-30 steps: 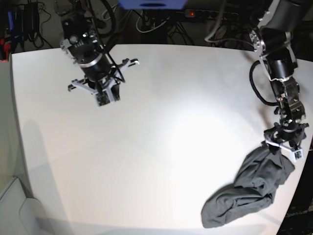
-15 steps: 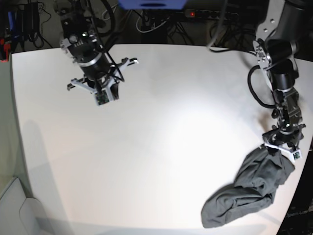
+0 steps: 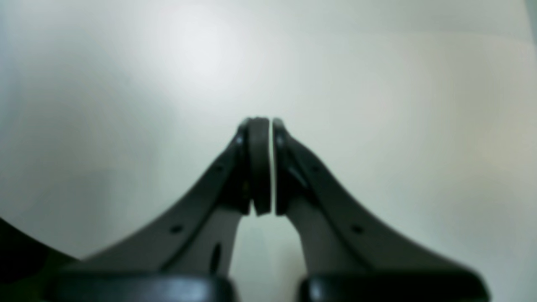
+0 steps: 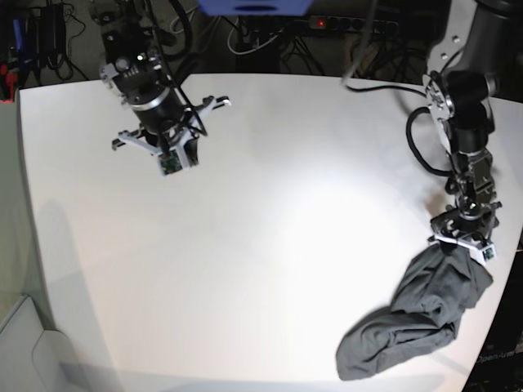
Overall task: Layout the t-shirt on the table in an organized manner, then fold the t-shirt properly
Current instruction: 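Lower the left gripper onto the t-shirt and close on the fabric, then lift the grey t-shirt with the left gripper and swing it over the table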
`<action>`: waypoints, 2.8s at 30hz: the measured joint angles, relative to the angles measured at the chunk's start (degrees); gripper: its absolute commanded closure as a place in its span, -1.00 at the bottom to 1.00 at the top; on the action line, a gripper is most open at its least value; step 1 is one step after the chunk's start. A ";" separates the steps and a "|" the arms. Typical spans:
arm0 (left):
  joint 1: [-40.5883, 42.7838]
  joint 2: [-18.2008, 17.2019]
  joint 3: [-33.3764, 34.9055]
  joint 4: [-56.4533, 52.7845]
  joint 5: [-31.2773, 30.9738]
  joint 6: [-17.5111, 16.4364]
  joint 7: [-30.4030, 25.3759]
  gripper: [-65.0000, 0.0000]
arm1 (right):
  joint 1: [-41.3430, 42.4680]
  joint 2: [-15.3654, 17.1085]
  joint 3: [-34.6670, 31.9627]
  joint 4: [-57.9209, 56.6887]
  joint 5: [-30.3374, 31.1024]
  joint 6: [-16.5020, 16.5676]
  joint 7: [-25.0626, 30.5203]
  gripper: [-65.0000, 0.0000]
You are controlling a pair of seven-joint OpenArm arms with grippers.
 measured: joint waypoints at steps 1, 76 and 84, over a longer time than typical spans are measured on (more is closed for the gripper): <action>-0.02 -0.02 0.00 0.00 0.00 0.00 0.00 -0.26 | 0.00 0.00 0.00 0.00 0.00 0.00 0.00 1.00; 10.01 18.18 29.00 87.47 -0.24 -1.05 39.36 0.96 | -0.94 2.56 1.81 -0.07 -0.24 0.04 -4.98 1.00; 3.23 18.18 35.23 87.47 0.02 -0.68 39.54 0.96 | -0.92 2.51 1.57 -0.07 -0.22 0.04 -4.92 1.00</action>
